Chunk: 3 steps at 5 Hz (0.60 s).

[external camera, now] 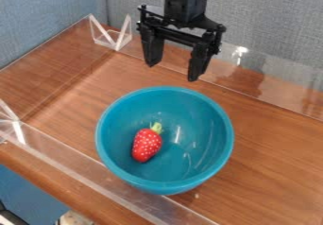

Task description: Remove the strawberry from inside the blue bowl and put it on the table

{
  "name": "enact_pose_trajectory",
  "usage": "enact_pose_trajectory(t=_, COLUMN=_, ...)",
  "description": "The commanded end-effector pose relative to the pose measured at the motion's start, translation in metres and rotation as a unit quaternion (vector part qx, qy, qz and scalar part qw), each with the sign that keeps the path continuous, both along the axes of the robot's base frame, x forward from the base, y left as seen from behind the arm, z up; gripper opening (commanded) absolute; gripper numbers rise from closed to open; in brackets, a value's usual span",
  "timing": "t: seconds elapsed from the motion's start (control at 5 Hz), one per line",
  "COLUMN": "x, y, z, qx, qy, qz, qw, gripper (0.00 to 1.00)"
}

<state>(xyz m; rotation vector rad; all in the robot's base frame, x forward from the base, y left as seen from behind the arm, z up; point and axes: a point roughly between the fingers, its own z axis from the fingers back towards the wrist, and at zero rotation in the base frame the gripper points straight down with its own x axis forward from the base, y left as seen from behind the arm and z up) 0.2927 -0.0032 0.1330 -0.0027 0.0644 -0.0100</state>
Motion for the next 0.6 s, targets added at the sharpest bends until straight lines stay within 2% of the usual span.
enact_pose_trajectory(t=0.0, x=-0.017, y=-0.007, z=0.005, qx=0.000, qy=0.003, qz=0.003, qw=1.0000, gripper=1.00)
enact_pose_trajectory(t=0.2, x=-0.042, y=-0.016, z=0.000, qx=0.002, qy=0.015, qz=-0.004, qw=0.9999, gripper=1.00)
enact_pose_trajectory(t=0.4, x=-0.046, y=-0.016, z=-0.019, qx=0.003, qy=0.015, qz=0.005, qw=0.9999, gripper=1.00)
